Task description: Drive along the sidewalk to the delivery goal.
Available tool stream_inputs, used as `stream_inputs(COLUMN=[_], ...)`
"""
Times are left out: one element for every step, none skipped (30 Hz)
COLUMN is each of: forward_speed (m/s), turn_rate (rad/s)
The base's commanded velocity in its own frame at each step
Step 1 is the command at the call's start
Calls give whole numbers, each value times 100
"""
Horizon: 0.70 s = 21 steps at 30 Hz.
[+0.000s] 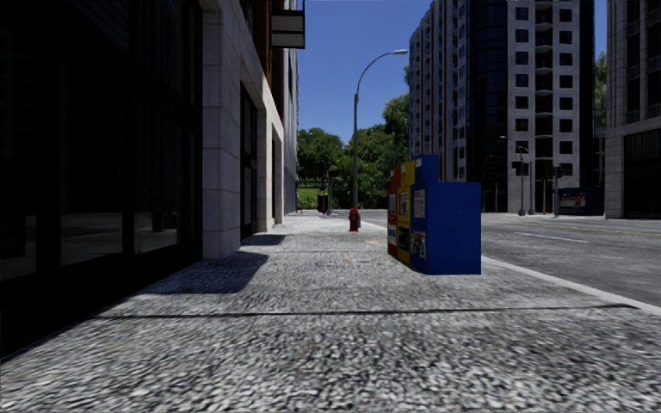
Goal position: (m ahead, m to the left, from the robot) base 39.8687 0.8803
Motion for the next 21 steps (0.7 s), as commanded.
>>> stream_inputs(forward_speed=[200, 200, 200, 200, 200, 200, 200, 200, 200, 200, 200, 200, 200, 200, 200, 200, 200, 200, 200, 200, 200], turn_rate=[0, 0, 0, 0, 0, 0, 0, 0, 0, 0, 0, 0, 0, 0, 0, 0, 0, 0, 0, 0, 0])
